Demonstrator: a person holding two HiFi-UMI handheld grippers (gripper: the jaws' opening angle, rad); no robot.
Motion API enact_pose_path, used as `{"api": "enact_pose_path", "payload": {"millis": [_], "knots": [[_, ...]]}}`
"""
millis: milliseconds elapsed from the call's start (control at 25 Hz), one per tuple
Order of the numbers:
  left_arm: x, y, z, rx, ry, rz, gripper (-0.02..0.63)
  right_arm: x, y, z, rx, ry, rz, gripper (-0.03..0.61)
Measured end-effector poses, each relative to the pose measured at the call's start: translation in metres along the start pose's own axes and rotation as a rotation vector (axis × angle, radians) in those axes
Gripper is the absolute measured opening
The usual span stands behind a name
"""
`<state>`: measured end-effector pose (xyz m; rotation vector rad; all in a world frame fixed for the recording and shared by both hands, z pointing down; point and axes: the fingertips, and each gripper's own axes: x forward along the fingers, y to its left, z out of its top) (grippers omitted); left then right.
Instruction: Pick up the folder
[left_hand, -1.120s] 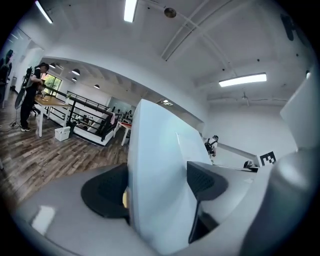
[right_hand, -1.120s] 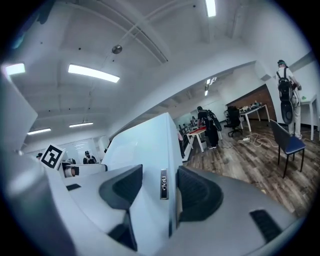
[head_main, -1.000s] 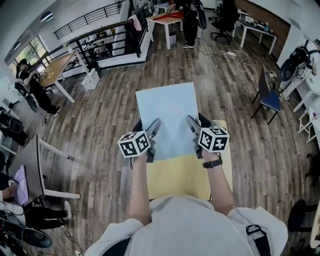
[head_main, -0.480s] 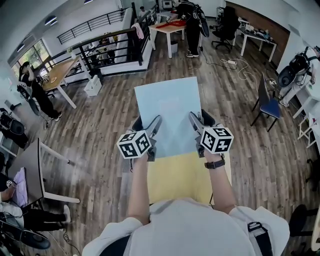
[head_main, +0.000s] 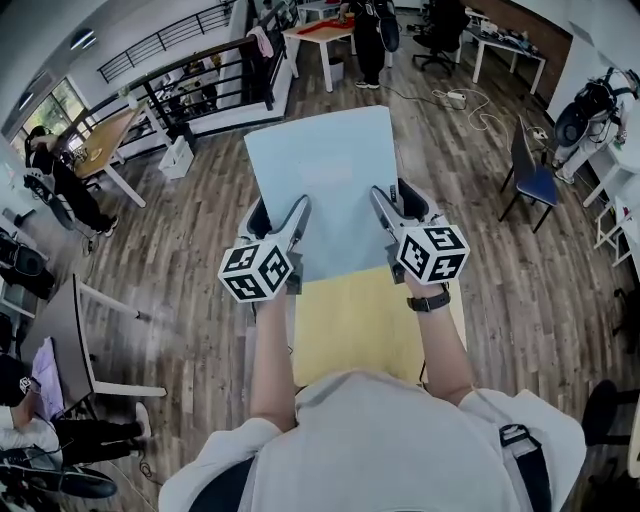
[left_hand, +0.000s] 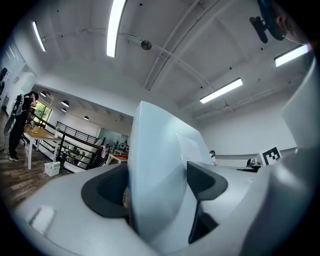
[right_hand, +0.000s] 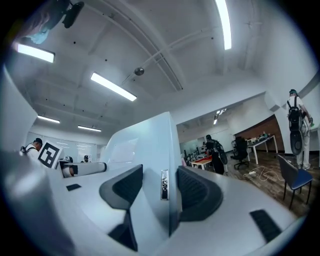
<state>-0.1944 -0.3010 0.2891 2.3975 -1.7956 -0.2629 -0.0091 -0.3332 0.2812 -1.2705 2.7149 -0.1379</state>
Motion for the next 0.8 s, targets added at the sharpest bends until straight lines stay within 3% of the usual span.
{"api": "enact_pose_path", "payload": {"millis": [520,800], "knots": [[-0.001,0.003,-0.008,-0.032,-0.017,-0.009,0.379,-0.002,0.001,-0.006,-0.010,0.028,-0.001,0.230],[-0.008,0.017,-0.041,-0.032,0.046,-0.005,0.379,-0.003,0.005,-0.048,0.026,0.093,-0.019,0.230]]}}
